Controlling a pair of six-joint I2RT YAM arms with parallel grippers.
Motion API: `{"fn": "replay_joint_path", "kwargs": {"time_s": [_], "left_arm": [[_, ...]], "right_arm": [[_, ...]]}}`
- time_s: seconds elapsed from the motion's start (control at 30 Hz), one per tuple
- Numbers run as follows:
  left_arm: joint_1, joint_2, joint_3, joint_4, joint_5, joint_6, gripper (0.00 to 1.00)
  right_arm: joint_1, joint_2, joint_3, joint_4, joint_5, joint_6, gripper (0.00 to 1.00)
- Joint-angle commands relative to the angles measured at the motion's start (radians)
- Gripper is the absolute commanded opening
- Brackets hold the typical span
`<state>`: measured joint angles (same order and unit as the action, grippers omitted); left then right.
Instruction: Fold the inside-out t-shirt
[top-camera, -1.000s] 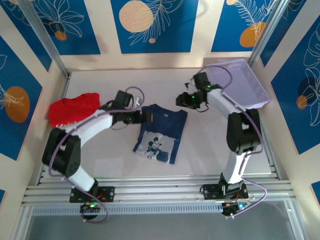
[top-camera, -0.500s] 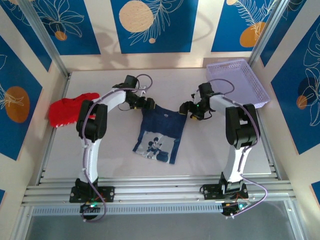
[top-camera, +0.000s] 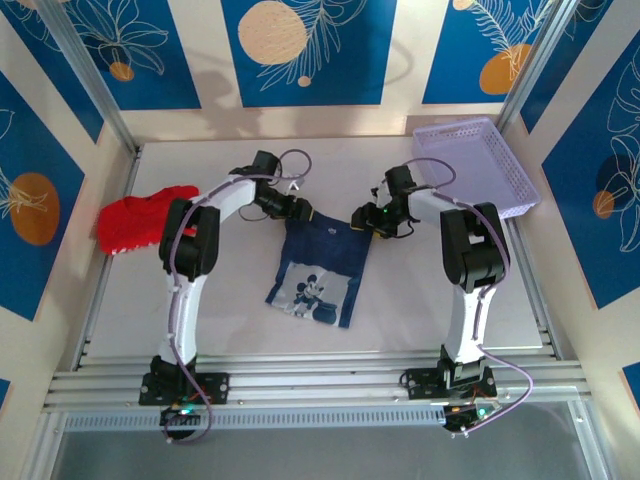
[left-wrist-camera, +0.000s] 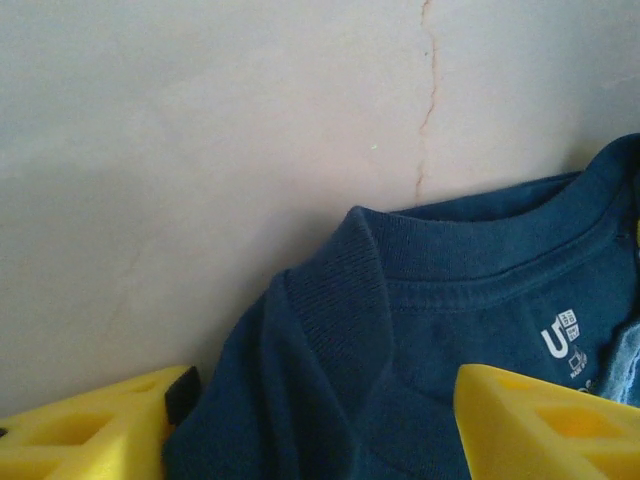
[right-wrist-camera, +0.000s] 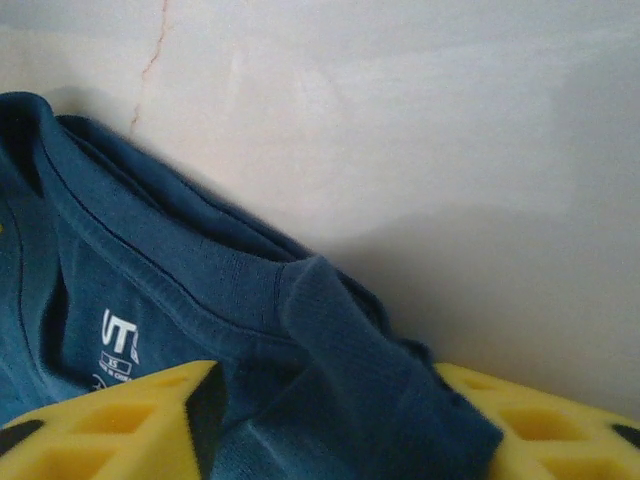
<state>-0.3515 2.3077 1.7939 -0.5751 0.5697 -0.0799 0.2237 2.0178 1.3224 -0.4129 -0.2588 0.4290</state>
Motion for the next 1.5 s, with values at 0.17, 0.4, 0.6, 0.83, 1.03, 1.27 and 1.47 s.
{"fn": "replay_joint_path", "kwargs": {"time_s": [0.17,0.4,0.6,0.83,1.03,1.27,1.47], "left_arm": [[-0.020,0.082,0.029,-0.043,0.098,0.019,0.42],[-0.018,0.098,0.045,-0.034,0.103,0.007,0.25],[-0.013,0.090,0.052,-0.006,0.137,-0.037,0.00],[0.041,-0.091,-0.096,0.207,0.133,-0.184,0.00],[0.054,-0.280,-0.227,0.367,0.101,-0.278,0.00],[0.054,-0.496,-0.289,0.436,0.033,-0.302,0.00],[0.054,-0.592,-0.240,0.405,-0.030,-0.247,0.00]], "right_arm": [[0.014,0.038,0.015,0.015,-0.001,0.028,0.37],[0.008,0.050,0.020,0.033,0.023,0.032,0.22],[0.004,0.030,0.030,0.050,0.043,0.024,0.12],[-0.020,-0.087,0.017,0.095,0.042,-0.024,0.00],[-0.031,-0.229,0.025,0.118,0.006,-0.051,0.00],[-0.012,-0.395,0.083,0.109,-0.004,-0.120,0.00],[-0.005,-0.455,0.151,0.134,0.007,-0.156,0.00]]}}
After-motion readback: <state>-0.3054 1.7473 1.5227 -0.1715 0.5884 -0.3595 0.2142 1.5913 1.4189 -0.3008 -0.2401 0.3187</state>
